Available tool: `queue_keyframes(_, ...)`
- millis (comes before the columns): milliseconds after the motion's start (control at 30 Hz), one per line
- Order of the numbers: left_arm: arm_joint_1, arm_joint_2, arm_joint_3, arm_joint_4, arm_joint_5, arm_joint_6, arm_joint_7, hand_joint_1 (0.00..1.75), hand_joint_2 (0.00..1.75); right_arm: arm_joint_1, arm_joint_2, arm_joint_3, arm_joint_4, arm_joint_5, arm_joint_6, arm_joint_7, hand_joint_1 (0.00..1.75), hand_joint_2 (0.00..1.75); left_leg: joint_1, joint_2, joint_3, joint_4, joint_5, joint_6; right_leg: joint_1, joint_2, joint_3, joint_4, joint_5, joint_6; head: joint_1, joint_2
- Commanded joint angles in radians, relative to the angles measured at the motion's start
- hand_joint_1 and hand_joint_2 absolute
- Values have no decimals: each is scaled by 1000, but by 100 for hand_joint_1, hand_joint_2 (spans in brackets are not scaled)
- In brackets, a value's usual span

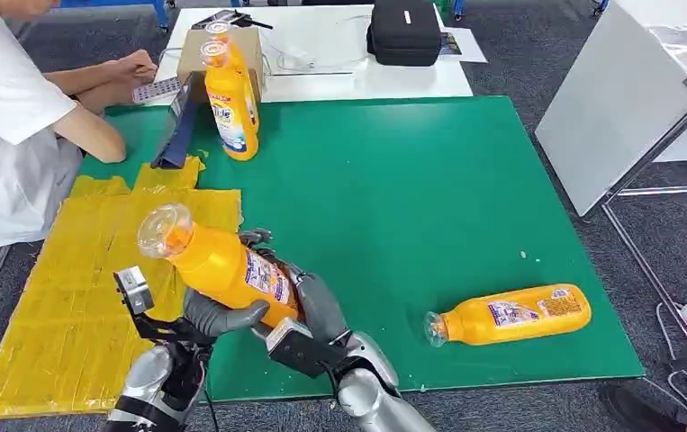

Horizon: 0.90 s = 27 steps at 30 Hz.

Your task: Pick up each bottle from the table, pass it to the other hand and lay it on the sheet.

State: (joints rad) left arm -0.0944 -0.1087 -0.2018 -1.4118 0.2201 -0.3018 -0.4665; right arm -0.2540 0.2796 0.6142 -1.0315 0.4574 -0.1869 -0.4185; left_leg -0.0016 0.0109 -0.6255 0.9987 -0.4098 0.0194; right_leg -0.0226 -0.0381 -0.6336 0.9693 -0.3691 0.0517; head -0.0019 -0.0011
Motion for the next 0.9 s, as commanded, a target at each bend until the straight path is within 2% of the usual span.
queue_keyframes(33,7,-30,89,-86,-14,84,-52,175,175,24,-48,43,29,12,-5,-11,175,175,2,-1,5,0,-2,-1,2,2,5,-1,-2,-2,0,0)
queue_keyframes(233,44,-53,140,-216,-18,175,-101,175,175,57,-56,13,-3,12,-29,-8,175,175,2,-2,4,0,-2,-1,2,1,4,-1,-2,-2,0,0)
queue_keyframes(267,42,-53,150,-233,-17,190,-103,175,175,65,-54,-5,-20,0,-40,-15,152,175,2,-1,2,0,-1,-1,1,1,2,-1,-1,-2,0,0)
queue_keyframes(300,41,-48,154,-244,-35,215,-105,175,175,72,-56,-17,-42,-4,-41,-19,10,175,3,-1,4,1,-2,-1,2,2,4,-1,-2,-3,-1,0)
queue_keyframes(333,30,-35,159,-251,-169,326,-134,175,175,87,-58,-41,-88,-22,-58,-48,0,175,2,-2,2,0,-1,-1,2,0,2,-1,-2,-2,0,0)
queue_keyframes(367,21,-28,157,-247,-209,364,-138,175,175,94,-65,-47,-118,-21,-57,-47,0,175,3,-3,5,1,-3,-2,3,0,6,-1,-3,-3,0,0)
queue_keyframes(400,-1,-18,149,-222,-378,515,-143,175,175,111,-72,-65,-176,-35,-75,-67,0,175,2,-2,1,0,0,-1,1,0,0,-1,-1,-2,0,0)
queue_keyframes(433,-17,-7,146,-197,-448,585,-140,175,175,123,-80,-77,-224,-36,-77,-66,0,175,3,-3,4,1,-2,-2,2,0,4,-1,-3,-3,0,0)
queue_keyframes(500,-29,-1,148,-175,-446,591,-143,175,175,131,-88,-80,-256,-39,-67,-48,0,175,2,-6,4,1,-2,-2,2,-2,5,0,-4,-3,0,0)
queue_keyframes(533,-29,-1,148,-175,-446,591,-143,175,175,131,-88,-80,-256,-39,-67,-48,0,175,2,-4,4,1,-2,-1,2,0,4,0,-3,-3,1,0)
queue_keyframes(600,-51,13,130,-129,-626,737,-106,175,175,148,-90,-98,-301,-58,-89,-84,0,175,2,0,4,1,-2,-2,1,3,4,0,-2,-3,-1,0)
queue_keyframes(733,-132,68,118,54,-1006,933,14,175,175,189,-126,-140,-481,-83,-117,-102,0,175,1,-3,3,-1,0,-1,0,0,2,0,-1,-2,0,0)
queue_keyframes(800,-169,87,112,153,-1144,969,69,175,175,199,-143,-153,-543,-91,-120,-100,0,175,1,-5,4,-1,0,-1,0,-2,5,0,-2,-2,0,0)
queue_keyframes(900,-180,100,109,197,-1198,985,88,175,175,200,-145,-157,-551,-94,-118,-99,0,175,0,-3,4,-1,0,-1,0,0,3,-1,-1,-2,0,0)
